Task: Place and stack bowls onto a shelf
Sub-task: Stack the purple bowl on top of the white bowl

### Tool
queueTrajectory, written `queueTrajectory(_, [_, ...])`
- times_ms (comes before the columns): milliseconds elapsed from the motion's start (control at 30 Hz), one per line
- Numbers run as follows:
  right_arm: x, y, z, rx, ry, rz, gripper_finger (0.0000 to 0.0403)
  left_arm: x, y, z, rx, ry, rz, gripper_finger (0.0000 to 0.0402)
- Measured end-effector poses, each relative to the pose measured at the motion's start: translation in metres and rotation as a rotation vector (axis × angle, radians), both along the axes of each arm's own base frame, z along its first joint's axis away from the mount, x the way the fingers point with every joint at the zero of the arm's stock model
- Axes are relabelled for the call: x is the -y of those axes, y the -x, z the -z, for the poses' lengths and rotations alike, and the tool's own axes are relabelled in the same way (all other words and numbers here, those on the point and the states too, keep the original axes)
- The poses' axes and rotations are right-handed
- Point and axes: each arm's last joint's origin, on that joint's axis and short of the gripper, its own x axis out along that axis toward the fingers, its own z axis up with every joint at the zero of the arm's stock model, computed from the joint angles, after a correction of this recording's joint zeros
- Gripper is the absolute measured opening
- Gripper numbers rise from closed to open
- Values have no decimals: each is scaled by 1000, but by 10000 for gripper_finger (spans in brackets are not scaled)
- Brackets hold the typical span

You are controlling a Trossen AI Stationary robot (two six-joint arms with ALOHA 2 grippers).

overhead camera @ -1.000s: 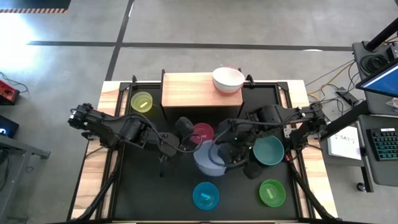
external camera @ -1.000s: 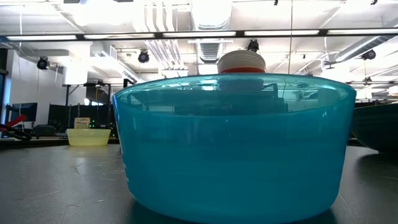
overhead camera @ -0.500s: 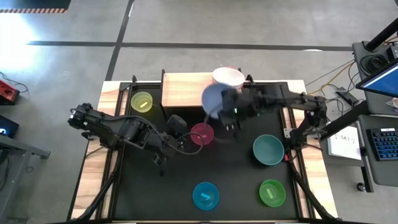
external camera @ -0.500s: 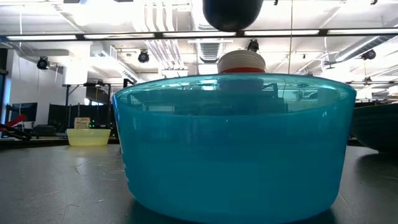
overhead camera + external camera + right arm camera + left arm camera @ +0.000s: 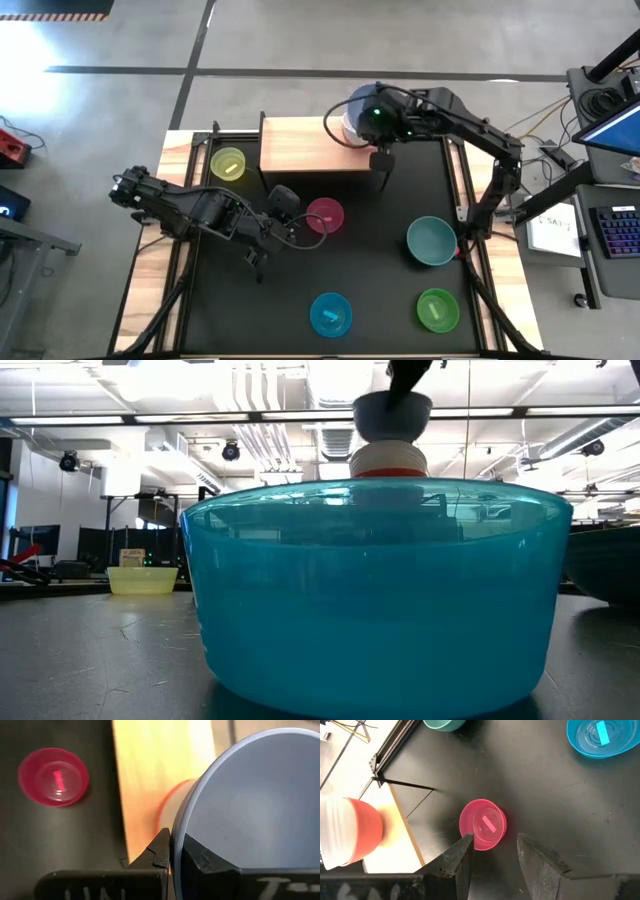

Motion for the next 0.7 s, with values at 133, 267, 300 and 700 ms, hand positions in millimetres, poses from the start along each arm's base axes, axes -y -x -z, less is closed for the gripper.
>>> queueTrajectory(133, [0, -3, 4, -1, -45, -33, 8, 0, 0, 0, -1, 0, 0, 134])
queueTrajectory(267, [1, -5, 7, -12, -46, -37, 8, 0, 0, 0, -3, -1, 0, 134])
queueTrajectory(300, [1, -5, 7, -13, -46, -37, 8, 0, 0, 0, -4, -1, 0, 134])
queueTrajectory(700, [5, -9, 20, -59, -56, -41, 8, 0, 0, 0, -3, -1, 0, 134])
